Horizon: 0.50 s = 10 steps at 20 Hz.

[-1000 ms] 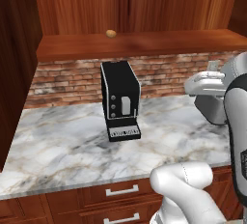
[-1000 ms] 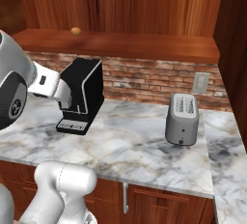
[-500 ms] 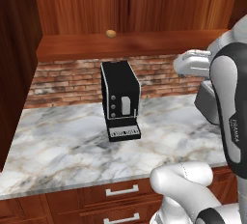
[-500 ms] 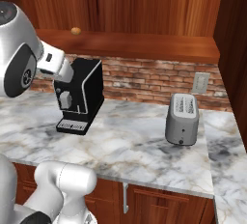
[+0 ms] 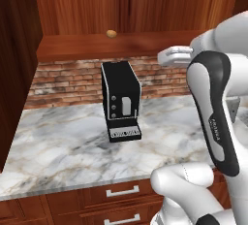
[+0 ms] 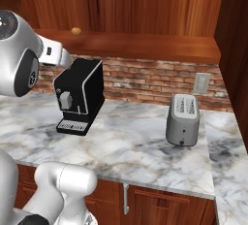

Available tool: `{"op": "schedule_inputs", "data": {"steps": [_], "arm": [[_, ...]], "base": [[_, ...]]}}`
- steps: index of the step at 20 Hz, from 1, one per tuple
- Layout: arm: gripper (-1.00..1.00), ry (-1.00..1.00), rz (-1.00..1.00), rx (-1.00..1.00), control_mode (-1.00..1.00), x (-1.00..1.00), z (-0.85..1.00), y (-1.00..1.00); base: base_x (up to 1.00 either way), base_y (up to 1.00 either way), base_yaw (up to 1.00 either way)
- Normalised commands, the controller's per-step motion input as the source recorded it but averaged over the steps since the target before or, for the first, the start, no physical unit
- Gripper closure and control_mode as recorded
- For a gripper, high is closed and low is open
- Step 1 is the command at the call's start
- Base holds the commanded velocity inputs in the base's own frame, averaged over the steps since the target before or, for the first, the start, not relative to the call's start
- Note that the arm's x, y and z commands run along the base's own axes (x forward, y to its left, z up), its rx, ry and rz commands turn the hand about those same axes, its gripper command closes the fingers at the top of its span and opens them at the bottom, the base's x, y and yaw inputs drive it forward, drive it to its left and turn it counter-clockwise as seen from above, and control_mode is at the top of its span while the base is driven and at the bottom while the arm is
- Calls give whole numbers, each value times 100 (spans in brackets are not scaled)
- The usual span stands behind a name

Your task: Pick the tangerines from the cabinet and place them in one bowl. Pick the broccoli from the sink and place it in the other bowl.

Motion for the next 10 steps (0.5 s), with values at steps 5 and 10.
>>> {"op": "schedule_inputs", "data": {"steps": [5,10], "arm": [[-100,-15,4,-7,-100,3,25,5],[-100,-10,0,-11,-100,0,25,12]], "base": [[0,0,0],[0,0,0]]}}
